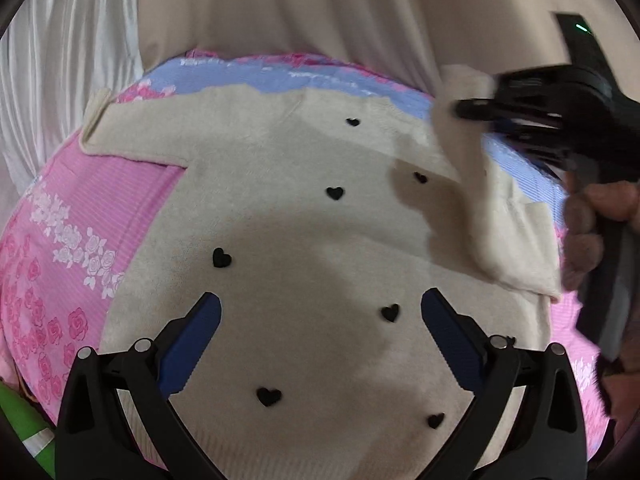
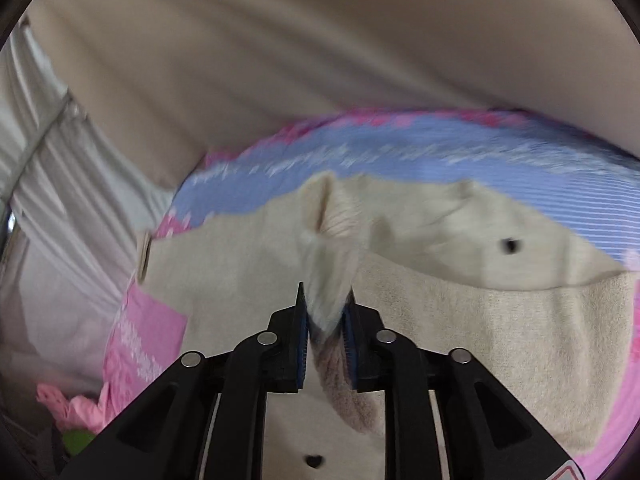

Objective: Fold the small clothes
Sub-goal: 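Fold the held sleeve across the sweater body with the right tool, then release, then grasp the other sleeve cuff with the left tool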

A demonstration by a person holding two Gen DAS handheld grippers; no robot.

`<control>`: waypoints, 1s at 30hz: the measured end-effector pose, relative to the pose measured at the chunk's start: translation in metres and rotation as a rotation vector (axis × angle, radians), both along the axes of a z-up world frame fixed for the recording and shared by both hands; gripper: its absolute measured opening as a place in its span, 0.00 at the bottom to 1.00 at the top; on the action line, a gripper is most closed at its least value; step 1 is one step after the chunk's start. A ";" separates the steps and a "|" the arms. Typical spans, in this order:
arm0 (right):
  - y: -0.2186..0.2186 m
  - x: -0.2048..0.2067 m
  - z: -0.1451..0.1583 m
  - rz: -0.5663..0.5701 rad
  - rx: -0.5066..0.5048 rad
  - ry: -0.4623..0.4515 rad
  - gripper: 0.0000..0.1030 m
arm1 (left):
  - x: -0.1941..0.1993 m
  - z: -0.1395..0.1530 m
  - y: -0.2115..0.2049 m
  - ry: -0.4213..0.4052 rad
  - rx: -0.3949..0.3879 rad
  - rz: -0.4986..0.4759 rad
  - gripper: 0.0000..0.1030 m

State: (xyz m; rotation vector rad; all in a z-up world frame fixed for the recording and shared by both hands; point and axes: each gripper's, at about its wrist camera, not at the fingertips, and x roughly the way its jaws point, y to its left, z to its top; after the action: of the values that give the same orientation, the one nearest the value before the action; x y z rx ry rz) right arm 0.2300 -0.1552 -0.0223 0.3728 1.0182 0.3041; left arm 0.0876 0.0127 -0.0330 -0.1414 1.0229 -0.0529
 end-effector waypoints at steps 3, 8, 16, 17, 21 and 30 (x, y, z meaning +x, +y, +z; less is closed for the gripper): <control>0.014 -0.012 0.002 -0.007 -0.136 -0.029 0.27 | 0.021 -0.011 0.012 0.036 -0.043 0.004 0.95; -0.061 -0.092 0.004 -0.276 -0.304 -0.084 0.56 | 0.074 -0.029 0.018 0.070 -0.154 0.016 0.95; -0.164 -0.209 -0.050 -0.555 -0.363 0.156 0.56 | 0.150 -0.071 -0.018 0.143 -0.248 0.002 0.74; -0.164 -0.214 -0.055 -0.560 -0.343 0.157 0.56 | 0.154 -0.070 -0.024 0.137 -0.273 -0.038 0.46; -0.158 -0.209 -0.075 -0.557 -0.285 0.160 0.56 | 0.172 -0.043 -0.010 0.064 -0.375 -0.022 0.08; -0.164 -0.164 -0.099 -0.625 -0.125 0.149 0.34 | 0.209 -0.018 0.034 -0.034 -0.241 0.021 0.08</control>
State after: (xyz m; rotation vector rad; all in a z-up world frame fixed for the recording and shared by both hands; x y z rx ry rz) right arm 0.0662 -0.3187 -0.1210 0.5835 1.0083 -0.3526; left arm 0.2970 0.0469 -0.0507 -0.3694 0.9789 -0.1594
